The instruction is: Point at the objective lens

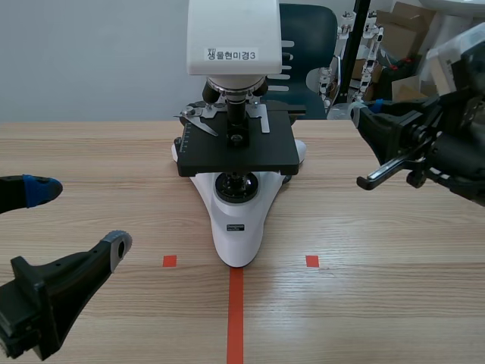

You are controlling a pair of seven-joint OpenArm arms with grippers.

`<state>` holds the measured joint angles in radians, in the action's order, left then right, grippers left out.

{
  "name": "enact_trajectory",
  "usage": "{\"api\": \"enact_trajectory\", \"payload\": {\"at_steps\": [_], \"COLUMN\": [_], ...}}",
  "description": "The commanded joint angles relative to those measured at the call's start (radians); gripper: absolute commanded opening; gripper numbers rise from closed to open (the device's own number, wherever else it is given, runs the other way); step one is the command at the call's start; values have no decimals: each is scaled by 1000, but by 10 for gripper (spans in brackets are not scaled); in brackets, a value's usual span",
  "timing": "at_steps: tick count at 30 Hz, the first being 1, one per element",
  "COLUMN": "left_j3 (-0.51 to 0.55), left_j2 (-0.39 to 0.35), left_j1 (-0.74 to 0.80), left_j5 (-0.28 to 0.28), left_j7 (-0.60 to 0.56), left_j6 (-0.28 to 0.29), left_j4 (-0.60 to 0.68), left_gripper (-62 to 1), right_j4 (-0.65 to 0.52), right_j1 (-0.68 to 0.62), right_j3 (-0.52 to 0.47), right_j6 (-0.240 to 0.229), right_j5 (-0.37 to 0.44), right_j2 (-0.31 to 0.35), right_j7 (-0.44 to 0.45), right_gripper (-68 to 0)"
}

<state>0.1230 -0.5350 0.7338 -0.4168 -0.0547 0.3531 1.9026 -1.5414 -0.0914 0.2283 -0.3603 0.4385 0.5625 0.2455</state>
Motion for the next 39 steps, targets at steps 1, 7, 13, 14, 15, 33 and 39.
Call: {"api": "enact_trajectory", "payload": {"at_steps": [1,7,13,14,15,33,39], "left_j3": [2,2,2,2,2,2,2], "left_j2": [0,0,0,0,0,0,0], "left_j1": [0,0,0,0,0,0,0], "left_j5": [-10,-10,-10,-10,-10,-10,-10], "left_j7": [-16,-15,-16,-16,-16,-16,-16], "left_j6": [2,2,2,2,2,2,2], "left_j4": [15,15,15,15,15,15,15], "left_gripper": [14,14,14,14,14,14,14], "right_j4": [-13,-13,-13,-13,-13,-13,-13], "right_j1": [35,95,140,145,152,177,177], "right_j3": [5,67,140,153,167,243,243], "right_j6": [1,0,-1,0,-1,29,31], "right_j5": [12,11,-28,-37,-45,-208,-204], "right_j2": [13,13,13,13,13,14,13], "right_j7": [-2,-51,-63,-61,-56,59,98], "right_gripper": [-667,-667,-667,-667,-667,-667,-667]}}
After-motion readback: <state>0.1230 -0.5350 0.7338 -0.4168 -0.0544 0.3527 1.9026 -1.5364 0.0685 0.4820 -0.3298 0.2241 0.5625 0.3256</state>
